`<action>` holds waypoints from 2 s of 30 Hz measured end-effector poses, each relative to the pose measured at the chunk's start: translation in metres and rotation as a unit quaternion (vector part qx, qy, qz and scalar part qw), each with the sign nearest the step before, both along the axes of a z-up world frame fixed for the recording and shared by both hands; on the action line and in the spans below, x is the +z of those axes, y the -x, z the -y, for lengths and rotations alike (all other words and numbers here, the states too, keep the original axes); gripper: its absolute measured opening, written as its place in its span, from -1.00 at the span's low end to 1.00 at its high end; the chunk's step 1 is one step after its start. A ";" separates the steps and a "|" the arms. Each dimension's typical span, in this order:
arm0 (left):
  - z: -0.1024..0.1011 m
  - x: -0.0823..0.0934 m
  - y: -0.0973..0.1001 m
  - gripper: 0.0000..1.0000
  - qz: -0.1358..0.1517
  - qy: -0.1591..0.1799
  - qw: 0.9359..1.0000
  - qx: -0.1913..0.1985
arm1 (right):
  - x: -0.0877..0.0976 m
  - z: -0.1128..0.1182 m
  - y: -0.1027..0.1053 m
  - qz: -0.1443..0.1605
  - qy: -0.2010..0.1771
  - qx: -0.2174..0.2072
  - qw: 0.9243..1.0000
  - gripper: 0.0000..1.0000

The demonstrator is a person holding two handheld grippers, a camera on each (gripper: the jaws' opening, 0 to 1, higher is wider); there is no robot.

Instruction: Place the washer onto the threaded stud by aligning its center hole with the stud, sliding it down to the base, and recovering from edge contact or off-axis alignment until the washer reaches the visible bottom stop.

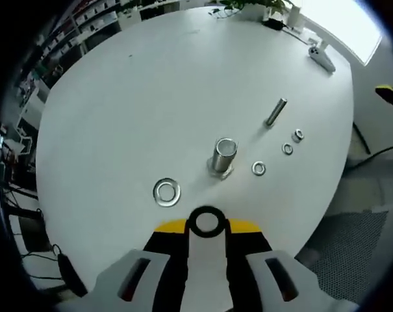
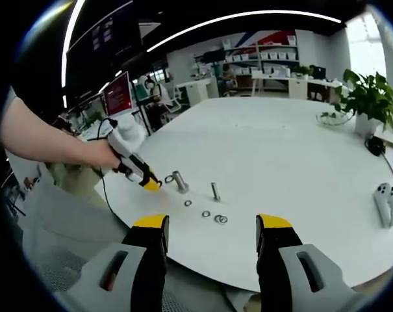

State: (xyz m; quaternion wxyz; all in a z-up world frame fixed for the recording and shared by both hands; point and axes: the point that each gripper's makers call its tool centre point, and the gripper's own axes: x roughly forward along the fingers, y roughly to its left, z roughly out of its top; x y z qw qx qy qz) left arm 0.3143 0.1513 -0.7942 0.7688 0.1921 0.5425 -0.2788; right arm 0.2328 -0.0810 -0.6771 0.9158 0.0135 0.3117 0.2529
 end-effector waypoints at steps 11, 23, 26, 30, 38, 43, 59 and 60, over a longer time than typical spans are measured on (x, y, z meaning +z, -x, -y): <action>0.025 0.041 -0.025 -0.63 0.034 0.030 0.999 -0.019 | -0.001 0.000 0.001 -0.002 -0.002 0.000 1.000 0.13; 0.047 0.046 -0.034 -0.63 0.035 0.026 0.998 -0.045 | 0.000 -0.001 0.001 -0.002 -0.007 0.002 1.000 0.13; 0.049 0.047 -0.036 -0.63 0.035 0.025 0.998 -0.046 | 0.000 -0.001 0.001 -0.002 -0.009 0.001 1.000 0.13; 0.050 0.046 -0.035 -0.63 0.031 0.021 0.998 -0.050 | 0.000 -0.002 0.001 -0.002 -0.009 0.005 1.000 0.13; 0.050 0.047 -0.035 -0.63 0.028 0.017 0.998 -0.050 | 0.001 -0.004 0.001 0.000 -0.009 0.010 1.000 0.13; 0.050 0.048 -0.035 -0.63 0.028 0.015 0.998 -0.054 | 0.001 -0.004 0.001 0.001 -0.010 0.009 1.000 0.13; 0.055 0.044 -0.039 -0.63 0.012 0.007 0.998 -0.065 | 0.001 -0.004 0.000 0.000 -0.011 0.010 1.000 0.13; 0.055 0.043 -0.039 -0.63 0.009 0.007 0.998 -0.066 | 0.001 -0.004 0.000 0.000 -0.012 0.010 1.000 0.13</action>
